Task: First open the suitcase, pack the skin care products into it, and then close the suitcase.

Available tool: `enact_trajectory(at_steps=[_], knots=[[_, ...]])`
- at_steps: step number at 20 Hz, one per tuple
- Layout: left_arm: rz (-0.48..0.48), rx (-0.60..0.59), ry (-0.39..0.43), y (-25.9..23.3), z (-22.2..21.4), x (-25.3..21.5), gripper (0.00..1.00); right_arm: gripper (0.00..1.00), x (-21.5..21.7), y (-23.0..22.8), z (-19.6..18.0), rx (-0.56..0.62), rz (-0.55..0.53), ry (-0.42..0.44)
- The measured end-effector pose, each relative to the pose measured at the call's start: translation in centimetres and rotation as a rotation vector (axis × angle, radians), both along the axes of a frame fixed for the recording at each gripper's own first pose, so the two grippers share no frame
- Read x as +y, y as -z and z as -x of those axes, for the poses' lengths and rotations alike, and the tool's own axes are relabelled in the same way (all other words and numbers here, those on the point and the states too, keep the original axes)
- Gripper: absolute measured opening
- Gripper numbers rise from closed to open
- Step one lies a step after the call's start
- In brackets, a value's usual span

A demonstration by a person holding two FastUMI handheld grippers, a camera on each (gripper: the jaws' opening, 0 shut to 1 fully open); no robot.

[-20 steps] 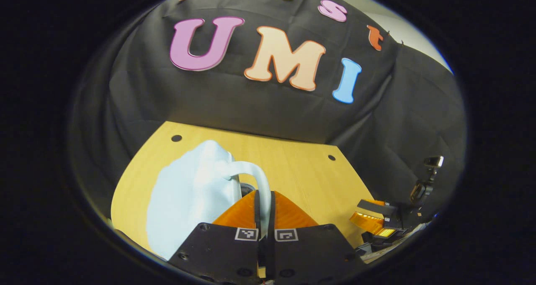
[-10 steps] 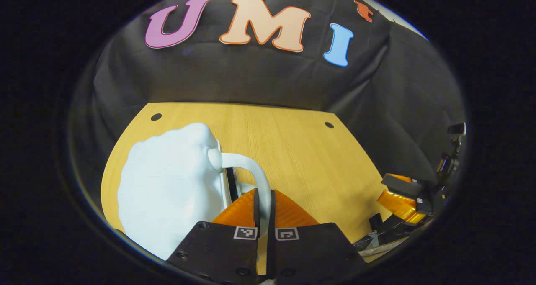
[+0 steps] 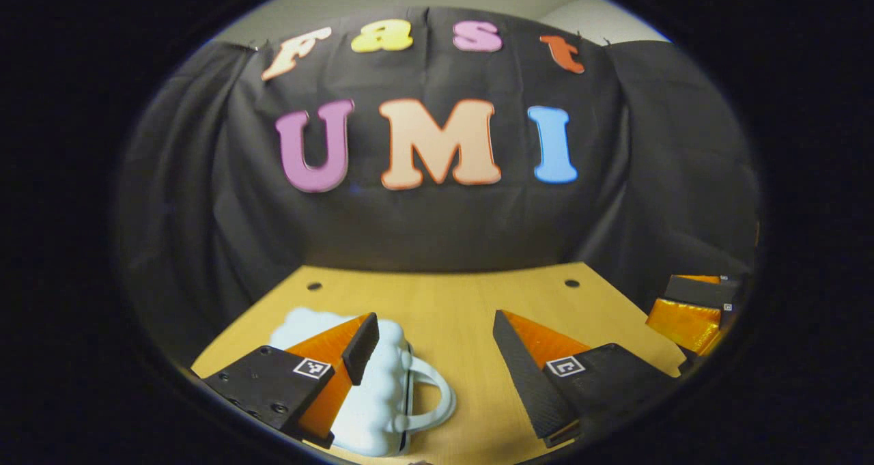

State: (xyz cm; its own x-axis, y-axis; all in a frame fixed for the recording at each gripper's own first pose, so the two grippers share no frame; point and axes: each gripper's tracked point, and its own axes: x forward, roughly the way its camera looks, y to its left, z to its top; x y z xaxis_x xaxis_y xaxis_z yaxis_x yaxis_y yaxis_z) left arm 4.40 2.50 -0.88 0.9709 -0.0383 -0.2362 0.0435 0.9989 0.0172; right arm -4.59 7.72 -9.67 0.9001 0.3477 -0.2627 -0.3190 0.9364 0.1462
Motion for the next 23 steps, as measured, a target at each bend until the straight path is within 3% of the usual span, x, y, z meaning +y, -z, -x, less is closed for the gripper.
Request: enact_trajectory(at_steps=[4, 8, 10, 11, 12, 13, 23], knots=[[-0.044, -0.12, 0.045, -5.5, 0.3, -1.8, 1.0, 0.94, 0.4, -7.8, -0.8, -0.191, -0.032, 0.065], [-0.068, -0.192, 0.085, -8.9, -0.1, -1.2, 0.96, 0.98, 2.1, -11.8, -0.1, -0.27, -0.062, 0.105], [-0.038, -0.202, 0.103, -9.7, 0.0, -1.0, 0.96, 0.94, 2.4, -12.9, 0.5, -0.299, -0.042, 0.124], [-0.029, -0.206, 0.114, -9.8, 0.1, -0.8, 0.96, 0.97, 2.7, -13.2, 0.8, -0.312, -0.033, 0.129], [-0.028, -0.204, 0.116, -9.8, 0.1, -0.3, 0.96, 0.94, 3.0, -13.4, 1.3, -0.32, -0.022, 0.134], [-0.031, -0.198, 0.115, -9.7, 0.2, 0.3, 0.96, 0.98, 3.3, -13.3, 1.4, -0.324, -0.012, 0.138], [-0.02, -0.218, 0.135, -10.6, 0.5, 2.3, 0.96, 0.98, 5.3, -14.6, 3.0, -0.343, 0.004, 0.145]])
